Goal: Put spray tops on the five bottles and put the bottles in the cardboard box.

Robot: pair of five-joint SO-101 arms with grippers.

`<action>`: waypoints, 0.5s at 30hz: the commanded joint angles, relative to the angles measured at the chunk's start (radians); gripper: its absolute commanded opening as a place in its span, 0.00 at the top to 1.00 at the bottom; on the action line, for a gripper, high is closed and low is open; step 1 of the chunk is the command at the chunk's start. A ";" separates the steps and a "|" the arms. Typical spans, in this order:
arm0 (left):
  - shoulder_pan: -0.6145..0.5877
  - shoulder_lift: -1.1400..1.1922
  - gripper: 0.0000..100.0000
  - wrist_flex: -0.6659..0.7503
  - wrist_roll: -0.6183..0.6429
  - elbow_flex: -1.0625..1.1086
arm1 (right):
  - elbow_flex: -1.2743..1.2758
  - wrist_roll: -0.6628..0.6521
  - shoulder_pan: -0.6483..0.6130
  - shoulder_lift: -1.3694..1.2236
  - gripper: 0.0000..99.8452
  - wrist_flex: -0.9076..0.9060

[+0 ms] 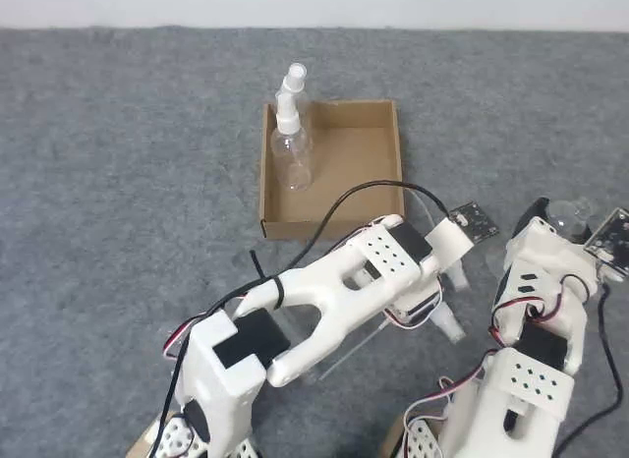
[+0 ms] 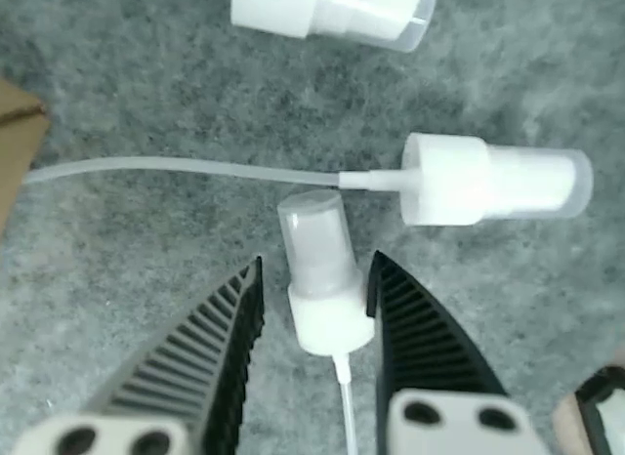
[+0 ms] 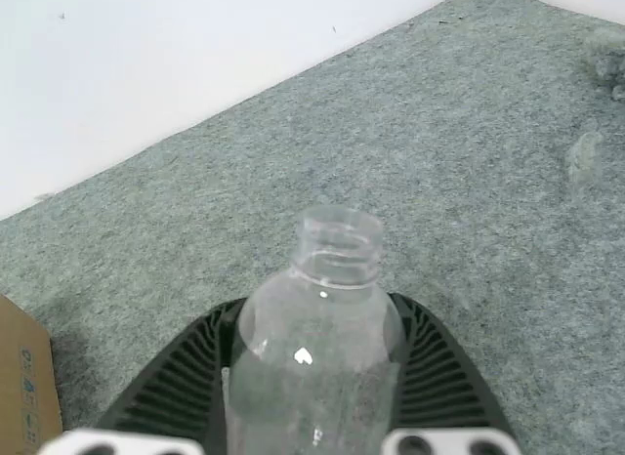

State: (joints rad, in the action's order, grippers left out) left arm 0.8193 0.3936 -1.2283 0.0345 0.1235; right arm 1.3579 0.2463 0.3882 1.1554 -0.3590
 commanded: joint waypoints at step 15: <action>0.005 -0.015 0.84 -0.055 -0.002 -0.051 | -0.048 0.011 -0.010 0.033 0.93 0.028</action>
State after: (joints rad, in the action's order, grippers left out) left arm 0.8193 0.3936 -1.2727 0.0345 0.1220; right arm 1.3579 0.2463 0.3882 1.1554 -0.3590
